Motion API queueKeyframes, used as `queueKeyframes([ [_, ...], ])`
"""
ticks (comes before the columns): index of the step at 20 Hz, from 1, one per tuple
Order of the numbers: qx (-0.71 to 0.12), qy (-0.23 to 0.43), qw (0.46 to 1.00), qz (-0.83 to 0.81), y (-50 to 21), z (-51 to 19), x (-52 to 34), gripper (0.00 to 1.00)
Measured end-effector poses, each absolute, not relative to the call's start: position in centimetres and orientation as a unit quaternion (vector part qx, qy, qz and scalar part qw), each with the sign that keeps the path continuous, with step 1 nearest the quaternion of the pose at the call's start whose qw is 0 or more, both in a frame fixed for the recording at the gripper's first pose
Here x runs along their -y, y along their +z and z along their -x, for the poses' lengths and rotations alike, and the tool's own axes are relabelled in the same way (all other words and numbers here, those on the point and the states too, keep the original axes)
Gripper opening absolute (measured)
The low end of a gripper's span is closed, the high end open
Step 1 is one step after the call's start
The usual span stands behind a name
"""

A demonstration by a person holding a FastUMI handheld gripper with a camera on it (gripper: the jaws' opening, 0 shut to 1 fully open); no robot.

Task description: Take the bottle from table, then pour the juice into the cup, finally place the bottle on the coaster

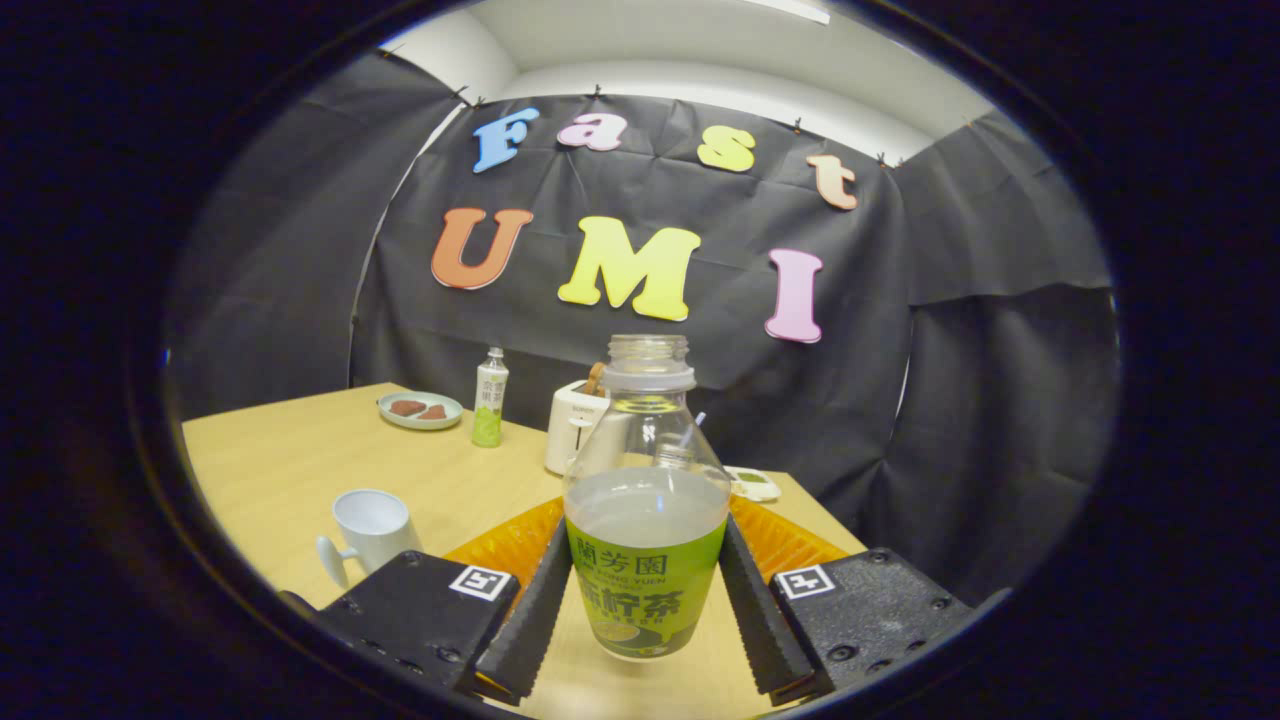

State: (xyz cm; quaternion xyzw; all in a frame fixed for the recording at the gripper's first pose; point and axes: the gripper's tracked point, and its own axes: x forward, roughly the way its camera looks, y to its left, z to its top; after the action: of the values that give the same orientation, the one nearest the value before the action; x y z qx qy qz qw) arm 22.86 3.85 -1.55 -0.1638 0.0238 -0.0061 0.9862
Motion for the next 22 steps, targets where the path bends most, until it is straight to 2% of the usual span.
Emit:
queueKeyframes([
  [13, -0.036, -0.082, 0.939, 0.333, 0.5, -24.1, -4.2, 0.82],
  [22, -0.012, -0.089, 0.864, 0.496, -0.3, -26.2, -9.3, 0.82],
])
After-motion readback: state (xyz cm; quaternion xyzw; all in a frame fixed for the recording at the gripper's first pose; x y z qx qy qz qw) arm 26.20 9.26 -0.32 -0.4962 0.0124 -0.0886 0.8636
